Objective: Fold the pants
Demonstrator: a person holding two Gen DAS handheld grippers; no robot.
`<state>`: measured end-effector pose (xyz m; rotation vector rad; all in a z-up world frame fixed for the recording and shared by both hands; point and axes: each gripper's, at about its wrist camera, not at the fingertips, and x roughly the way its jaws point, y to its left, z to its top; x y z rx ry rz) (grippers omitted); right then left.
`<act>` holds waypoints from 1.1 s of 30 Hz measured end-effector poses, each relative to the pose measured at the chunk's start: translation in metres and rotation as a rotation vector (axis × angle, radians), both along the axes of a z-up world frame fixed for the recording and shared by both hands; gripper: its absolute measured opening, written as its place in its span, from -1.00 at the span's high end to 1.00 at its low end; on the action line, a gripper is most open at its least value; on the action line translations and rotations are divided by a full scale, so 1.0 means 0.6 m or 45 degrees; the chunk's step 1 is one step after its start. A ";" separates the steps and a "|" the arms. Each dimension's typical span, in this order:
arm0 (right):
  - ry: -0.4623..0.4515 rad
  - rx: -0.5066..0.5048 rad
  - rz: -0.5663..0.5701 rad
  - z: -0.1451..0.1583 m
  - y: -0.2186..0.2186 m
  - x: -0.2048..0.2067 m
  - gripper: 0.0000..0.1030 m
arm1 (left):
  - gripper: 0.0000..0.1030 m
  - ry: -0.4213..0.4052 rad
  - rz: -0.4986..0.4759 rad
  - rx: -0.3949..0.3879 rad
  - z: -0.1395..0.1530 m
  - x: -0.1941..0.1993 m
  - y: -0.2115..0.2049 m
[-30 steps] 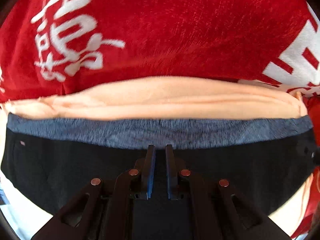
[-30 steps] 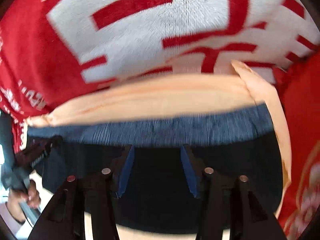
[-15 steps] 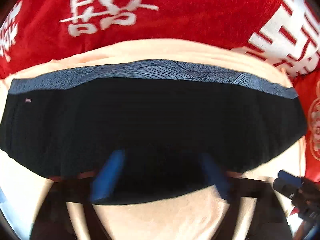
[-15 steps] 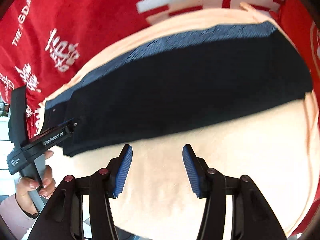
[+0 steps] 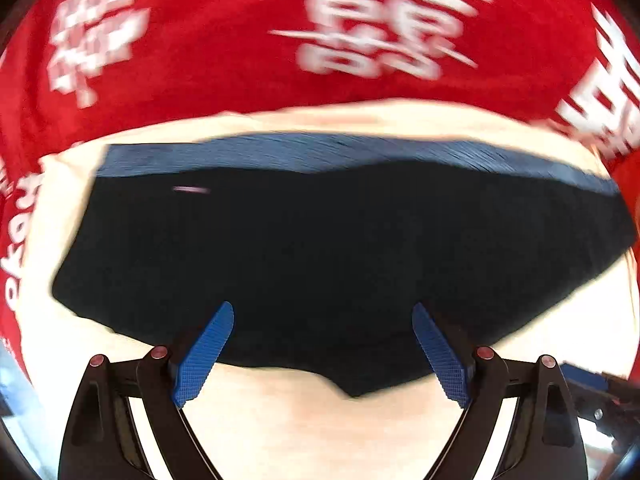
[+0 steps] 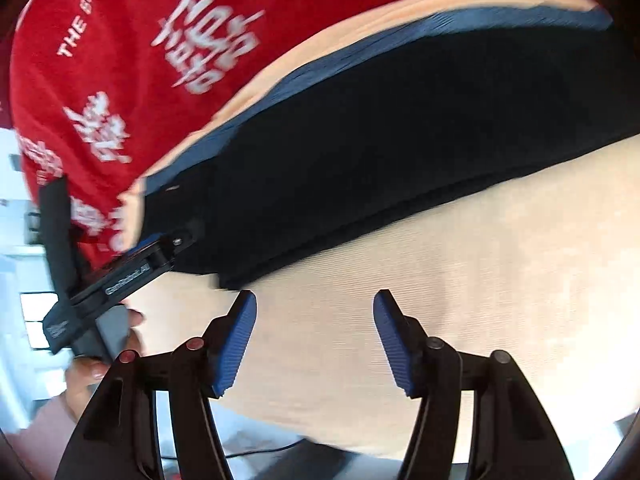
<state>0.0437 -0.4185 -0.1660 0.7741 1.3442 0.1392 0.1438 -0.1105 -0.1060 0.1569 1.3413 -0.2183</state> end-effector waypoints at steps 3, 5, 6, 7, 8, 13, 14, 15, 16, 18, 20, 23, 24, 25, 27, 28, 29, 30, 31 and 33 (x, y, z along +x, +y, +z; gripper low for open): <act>-0.012 0.125 -0.027 -0.022 0.039 0.016 -0.26 | -0.78 -0.060 0.059 -0.020 -0.009 0.038 0.056; 0.000 0.188 -0.055 -0.044 0.064 0.029 -0.26 | -0.78 -0.041 0.090 0.010 -0.025 0.060 0.094; 0.011 0.221 -0.070 -0.057 0.075 0.034 -0.26 | -0.78 -0.025 0.106 0.023 -0.037 0.070 0.109; 0.018 0.251 -0.089 -0.069 0.086 0.040 -0.26 | -0.78 -0.004 0.118 0.031 -0.049 0.077 0.120; 0.016 0.265 -0.101 -0.075 0.091 0.043 -0.25 | -0.78 0.016 0.135 0.055 -0.064 0.085 0.139; -0.038 0.310 -0.134 -0.093 0.113 0.064 -0.22 | -0.80 -0.035 0.119 0.108 -0.096 0.086 0.174; -0.037 0.314 -0.133 -0.098 0.118 0.068 -0.22 | -0.89 -0.050 0.101 0.123 -0.099 0.085 0.169; -0.032 0.313 -0.133 -0.101 0.119 0.069 -0.17 | -0.98 -0.061 0.076 0.139 -0.102 0.083 0.164; -0.019 0.315 -0.140 -0.108 0.122 0.073 -0.11 | -0.98 -0.053 0.047 0.152 -0.110 0.084 0.154; 0.013 0.312 -0.157 -0.115 0.121 0.077 0.83 | -0.98 -0.057 0.022 0.173 -0.123 0.089 0.132; 0.016 0.298 -0.154 -0.109 0.119 0.079 0.90 | -0.97 -0.055 0.026 0.159 -0.110 0.088 0.135; -0.059 0.225 -0.097 -0.070 0.128 0.068 0.90 | -0.97 -0.079 0.032 0.137 -0.100 0.075 0.142; -0.057 0.211 -0.078 -0.069 0.133 0.063 0.90 | -0.97 -0.062 0.031 0.143 -0.105 0.072 0.145; -0.025 0.200 -0.077 -0.079 0.137 0.058 0.90 | -0.97 -0.034 0.024 0.162 -0.118 0.070 0.148; 0.026 0.186 -0.086 -0.099 0.138 0.052 0.86 | -0.98 -0.053 -0.004 0.172 -0.130 0.063 0.143; 0.039 0.189 -0.077 -0.103 0.139 0.051 0.81 | -0.98 -0.057 -0.009 0.183 -0.129 0.062 0.140; 0.057 0.193 -0.057 -0.105 0.143 0.049 0.81 | -0.98 -0.046 -0.006 0.195 -0.126 0.064 0.135; 0.087 0.182 -0.017 -0.104 0.148 0.046 0.74 | -0.98 -0.043 0.002 0.197 -0.122 0.064 0.133; 0.115 0.137 0.043 -0.099 0.154 0.039 0.69 | -0.98 -0.032 0.015 0.187 -0.115 0.064 0.128; 0.095 0.050 0.106 -0.077 0.150 0.023 0.68 | -0.98 -0.011 0.038 0.117 -0.097 0.059 0.118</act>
